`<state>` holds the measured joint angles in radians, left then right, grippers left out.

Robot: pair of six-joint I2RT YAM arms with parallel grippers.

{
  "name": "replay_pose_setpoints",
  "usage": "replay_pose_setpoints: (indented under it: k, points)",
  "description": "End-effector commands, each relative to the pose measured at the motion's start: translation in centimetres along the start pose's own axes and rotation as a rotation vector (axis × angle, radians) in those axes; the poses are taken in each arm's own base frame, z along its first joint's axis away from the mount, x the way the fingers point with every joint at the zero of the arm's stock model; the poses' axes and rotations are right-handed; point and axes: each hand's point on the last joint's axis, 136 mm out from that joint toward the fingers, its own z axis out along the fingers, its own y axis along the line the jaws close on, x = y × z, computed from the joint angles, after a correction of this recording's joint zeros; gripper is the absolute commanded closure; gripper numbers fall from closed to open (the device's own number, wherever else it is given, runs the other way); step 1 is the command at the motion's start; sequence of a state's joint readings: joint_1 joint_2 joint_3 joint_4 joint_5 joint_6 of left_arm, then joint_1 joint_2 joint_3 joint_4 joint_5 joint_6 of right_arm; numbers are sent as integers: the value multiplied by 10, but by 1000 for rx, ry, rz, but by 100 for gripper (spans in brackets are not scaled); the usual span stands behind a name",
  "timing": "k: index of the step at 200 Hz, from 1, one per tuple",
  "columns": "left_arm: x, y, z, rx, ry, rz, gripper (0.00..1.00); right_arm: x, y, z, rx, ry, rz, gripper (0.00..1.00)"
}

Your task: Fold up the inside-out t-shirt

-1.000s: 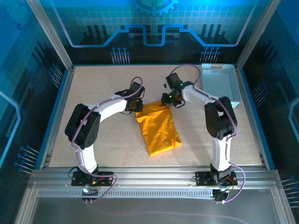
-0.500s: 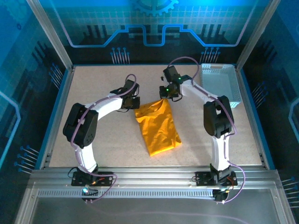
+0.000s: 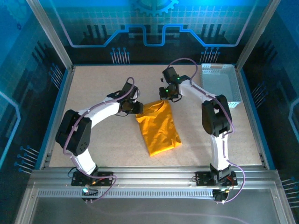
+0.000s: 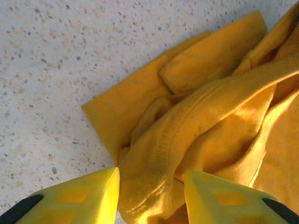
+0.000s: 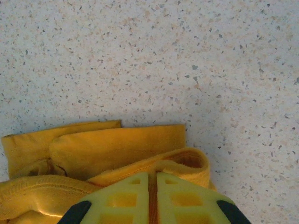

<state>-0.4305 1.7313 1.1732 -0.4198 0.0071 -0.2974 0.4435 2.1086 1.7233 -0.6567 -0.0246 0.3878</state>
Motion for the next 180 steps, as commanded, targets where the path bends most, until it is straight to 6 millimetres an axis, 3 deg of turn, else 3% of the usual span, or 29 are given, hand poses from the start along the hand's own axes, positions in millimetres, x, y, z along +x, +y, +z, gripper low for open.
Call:
replay_pose_setpoints:
  k: [1,16,35,80,143,180]
  points:
    - [18,-1,8,-14,77,21,59,-1,-1,-2,21,6,-5,90]
    - [18,1,13,-37,85,34,63,-2,0,-2,18,4,-5,90]
    - [14,7,15,-78,63,35,81,-3,3,-1,8,4,-7,90]
    - [-4,18,14,-154,-6,32,100,-8,7,0,-1,2,-11,91]
    - [-30,25,-5,-22,-154,-150,100,-25,4,-6,4,-22,-2,92]
    - [-31,38,10,29,-130,-244,97,-30,2,10,15,19,13,91]
